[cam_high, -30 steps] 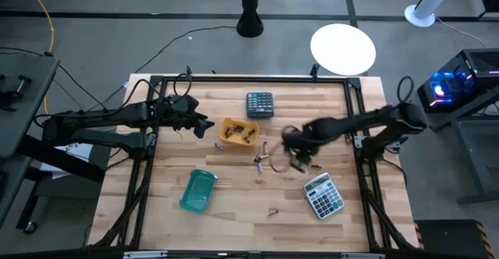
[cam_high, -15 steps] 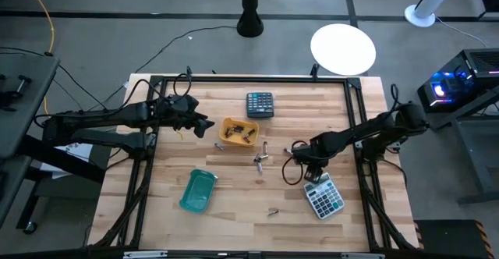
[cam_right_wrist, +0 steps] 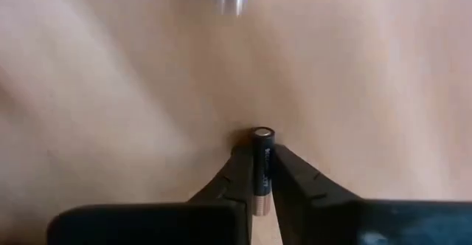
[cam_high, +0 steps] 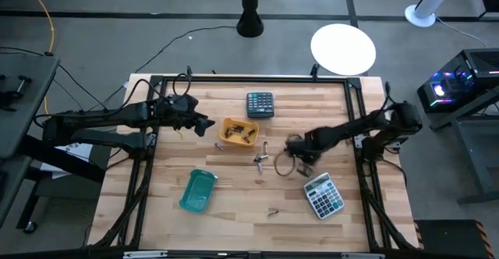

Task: Sort batteries
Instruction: Put the black battery into the yellow bin

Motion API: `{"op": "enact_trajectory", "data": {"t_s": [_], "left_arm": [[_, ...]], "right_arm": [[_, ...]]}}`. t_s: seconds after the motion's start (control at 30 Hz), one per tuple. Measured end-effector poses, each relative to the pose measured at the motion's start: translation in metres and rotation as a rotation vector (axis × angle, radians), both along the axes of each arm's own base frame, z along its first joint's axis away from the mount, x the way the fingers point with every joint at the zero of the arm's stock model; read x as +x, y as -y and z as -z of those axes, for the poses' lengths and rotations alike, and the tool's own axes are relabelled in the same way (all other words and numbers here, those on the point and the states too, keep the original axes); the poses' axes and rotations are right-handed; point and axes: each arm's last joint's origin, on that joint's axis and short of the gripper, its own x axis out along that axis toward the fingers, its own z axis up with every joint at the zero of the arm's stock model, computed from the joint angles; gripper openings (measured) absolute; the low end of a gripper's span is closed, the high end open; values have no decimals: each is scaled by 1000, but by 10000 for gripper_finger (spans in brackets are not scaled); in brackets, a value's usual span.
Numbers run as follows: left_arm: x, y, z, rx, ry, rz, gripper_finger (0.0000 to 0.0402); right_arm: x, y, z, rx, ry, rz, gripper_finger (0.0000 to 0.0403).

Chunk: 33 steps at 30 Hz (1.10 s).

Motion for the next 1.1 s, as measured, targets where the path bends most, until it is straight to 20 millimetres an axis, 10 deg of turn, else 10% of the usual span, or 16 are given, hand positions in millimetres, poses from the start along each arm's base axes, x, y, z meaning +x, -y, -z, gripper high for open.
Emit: {"op": "enact_trajectory", "data": {"t_s": [0.3,0.67,0.9,1.1], "left_arm": [[1,0,-1,12,10,11,241],[1,0,-1,15,10,13,241],[1,0,-1,27,6,23,241],[1,0,-1,22,4,31,241]], "right_arm": [[77,50,-87,-144,608,56,18],[116,69,-80,-28,912,96,66],[104,73,-89,-21,862,141,144],[34,78,-75,-152,238,405,159]]}}
